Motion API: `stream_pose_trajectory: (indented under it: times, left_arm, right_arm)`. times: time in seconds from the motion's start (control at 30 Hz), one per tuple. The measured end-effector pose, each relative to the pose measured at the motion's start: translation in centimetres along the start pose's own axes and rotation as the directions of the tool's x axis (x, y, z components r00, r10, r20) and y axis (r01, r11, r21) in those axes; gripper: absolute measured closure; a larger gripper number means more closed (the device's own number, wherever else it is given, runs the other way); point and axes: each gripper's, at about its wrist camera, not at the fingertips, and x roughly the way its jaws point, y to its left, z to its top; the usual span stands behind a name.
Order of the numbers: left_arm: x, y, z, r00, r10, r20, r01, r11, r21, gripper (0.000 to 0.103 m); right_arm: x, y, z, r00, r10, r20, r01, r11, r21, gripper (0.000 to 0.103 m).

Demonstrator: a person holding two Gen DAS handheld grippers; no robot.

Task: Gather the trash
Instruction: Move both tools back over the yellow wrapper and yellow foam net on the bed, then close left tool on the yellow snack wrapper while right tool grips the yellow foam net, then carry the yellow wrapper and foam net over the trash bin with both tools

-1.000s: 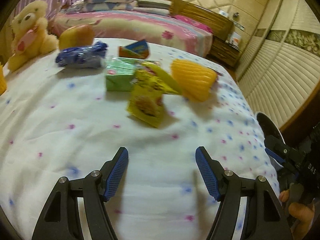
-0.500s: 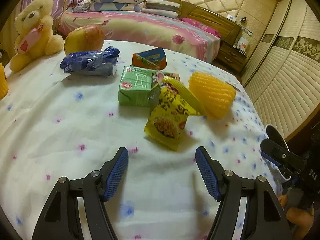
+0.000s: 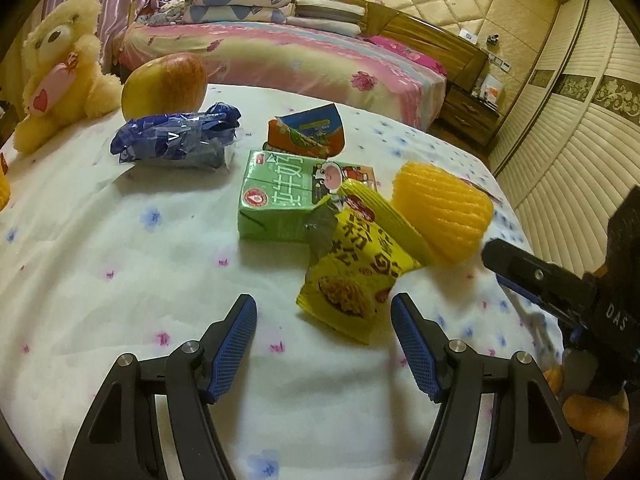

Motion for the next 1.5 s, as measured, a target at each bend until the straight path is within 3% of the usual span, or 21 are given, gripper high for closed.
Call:
stream_pose_trajectory:
  times: [0.1,0.27,0.3,0.37,0.43,0.57,0.77,0.8,0.83,1.2,1.5]
  left_arm:
    - [0.3,0.3,0.3,1.000,-0.004,0.006,0.004,1.000,-0.007,0.036]
    - [0.7,0.6,0.5,0.999,-0.033,-0.001,0.033,0.999,-0.004,0.053]
    - [0.7,0.4,0.4,0.999,-0.045,-0.001,0.045,0.999,0.006,0.061]
    - [0.7,0.1,0.4,0.999,-0.042,0.002,0.042,0.999,0.024,0.064]
    - [0.6,0.0,0.3,0.999,-0.049,0.004,0.049,0.998,0.032,0.072]
    - [0.2,0.2,0.0,0.998,-0.061,0.006,0.060,0.998,0.024,0.077]
    - [-0.7,-0.1,-0.7,0.997,-0.080,0.004,0.080,0.996,0.030,0.081]
    - [-0.9,-0.3,-0.9,0.996,-0.085,0.005,0.085,0.996,0.033,0.092]
    - [-1.0,-0.5,-1.0,0.995,-0.098,-0.002,0.098,0.995,0.036,0.097]
    - [-2.5,-3.2,-2.7,0.988,-0.151,-0.010,0.151,0.985,0.086,0.099]
    - [-2.9,-6.2,-3.5,0.978,-0.204,-0.038,0.208,0.969,0.134,0.099]
  right_arm:
    - [1.0,0.3,0.7,1.000,0.015,-0.012,-0.015,1.000,-0.005,0.010]
    - [2.3,0.7,1.5,1.000,0.013,-0.019,-0.014,1.000,-0.015,0.015]
    - [2.5,0.8,1.6,1.000,0.015,-0.019,-0.015,1.000,-0.017,0.018]
    - [2.9,0.9,1.8,0.999,0.022,-0.030,-0.023,1.000,-0.013,0.039]
    - [3.3,0.9,1.7,0.999,0.022,-0.043,-0.023,1.000,-0.010,0.047]
    - [2.6,1.2,1.2,0.999,0.028,-0.031,-0.029,0.999,-0.023,0.061]
    - [0.3,1.2,-0.2,0.999,0.032,-0.009,-0.032,0.999,-0.019,0.064]
    - [-0.3,1.1,-0.6,0.999,0.033,-0.002,-0.033,0.999,-0.015,0.064]
    - [-0.7,1.0,-0.9,0.999,0.036,0.001,-0.036,0.999,-0.011,0.064]
    - [-5.7,0.1,-4.2,0.998,0.022,0.050,-0.023,1.000,0.017,0.064]
    - [-10.2,-2.6,-6.0,0.991,-0.059,0.119,0.051,0.996,0.069,0.064]
